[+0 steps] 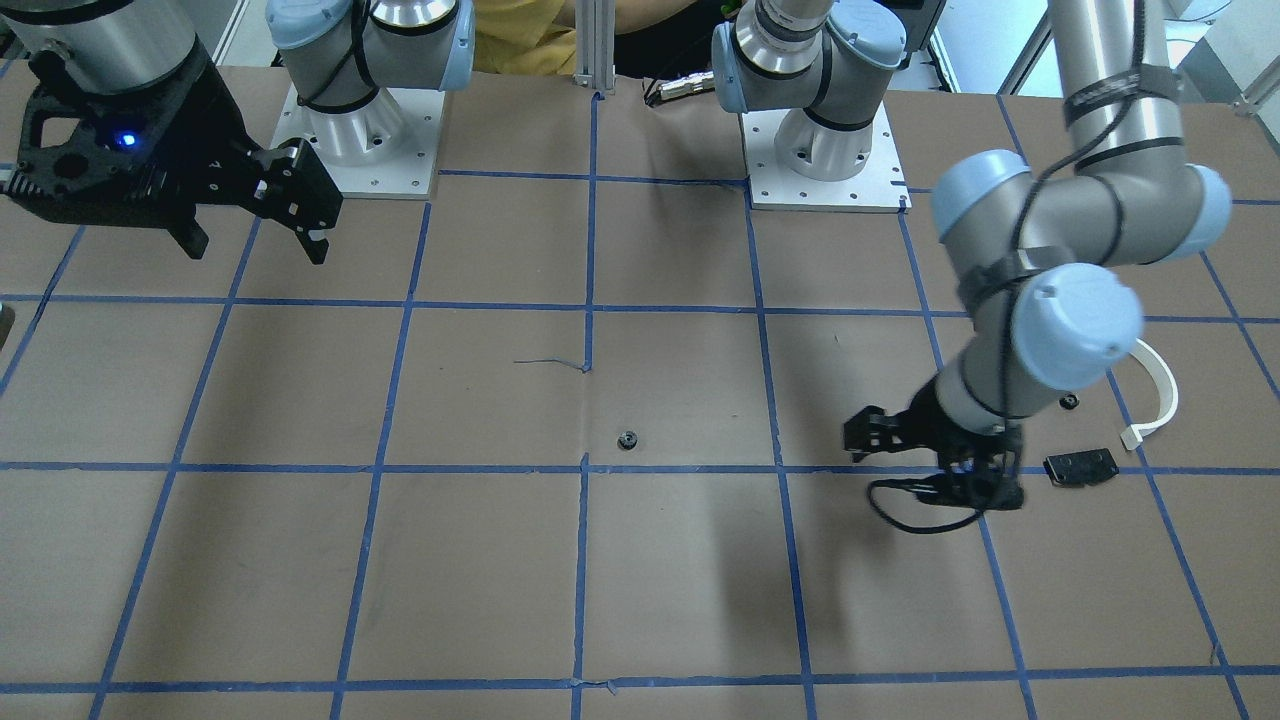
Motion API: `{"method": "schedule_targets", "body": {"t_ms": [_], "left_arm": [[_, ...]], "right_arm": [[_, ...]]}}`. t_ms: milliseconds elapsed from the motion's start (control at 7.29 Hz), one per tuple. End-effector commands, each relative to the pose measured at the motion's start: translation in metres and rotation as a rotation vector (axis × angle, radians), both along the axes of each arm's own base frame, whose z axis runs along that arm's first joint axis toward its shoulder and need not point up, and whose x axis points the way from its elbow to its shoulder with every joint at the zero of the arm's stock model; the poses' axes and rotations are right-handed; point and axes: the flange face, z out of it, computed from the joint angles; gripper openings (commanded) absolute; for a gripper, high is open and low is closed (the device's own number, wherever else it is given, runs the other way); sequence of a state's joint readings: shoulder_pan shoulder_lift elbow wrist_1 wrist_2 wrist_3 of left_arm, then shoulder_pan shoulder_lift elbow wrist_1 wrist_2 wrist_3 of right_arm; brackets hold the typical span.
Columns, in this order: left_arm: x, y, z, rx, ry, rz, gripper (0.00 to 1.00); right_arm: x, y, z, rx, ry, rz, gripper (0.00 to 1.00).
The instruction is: Place bearing gear from tray to pile
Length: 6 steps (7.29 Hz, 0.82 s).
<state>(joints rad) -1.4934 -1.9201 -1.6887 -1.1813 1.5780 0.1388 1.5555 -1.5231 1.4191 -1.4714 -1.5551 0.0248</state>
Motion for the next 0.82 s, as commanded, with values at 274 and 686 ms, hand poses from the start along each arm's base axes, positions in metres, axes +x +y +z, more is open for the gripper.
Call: {"method": "schedule_targets", "body": {"t_ms": [274,686], "left_arm": [[-0.196,0.049,-0.031,-0.009,0.009,-0.070,1.00],[-0.218,0.055,-0.080,0.019,0.003,-0.112,1.00]], "right_arm": [[-0.013,-0.013,-0.015,-0.067,0.051,0.109,1.00],[-0.013,-0.020,-0.025,-0.058,0.048,0.086,1.00]]}}
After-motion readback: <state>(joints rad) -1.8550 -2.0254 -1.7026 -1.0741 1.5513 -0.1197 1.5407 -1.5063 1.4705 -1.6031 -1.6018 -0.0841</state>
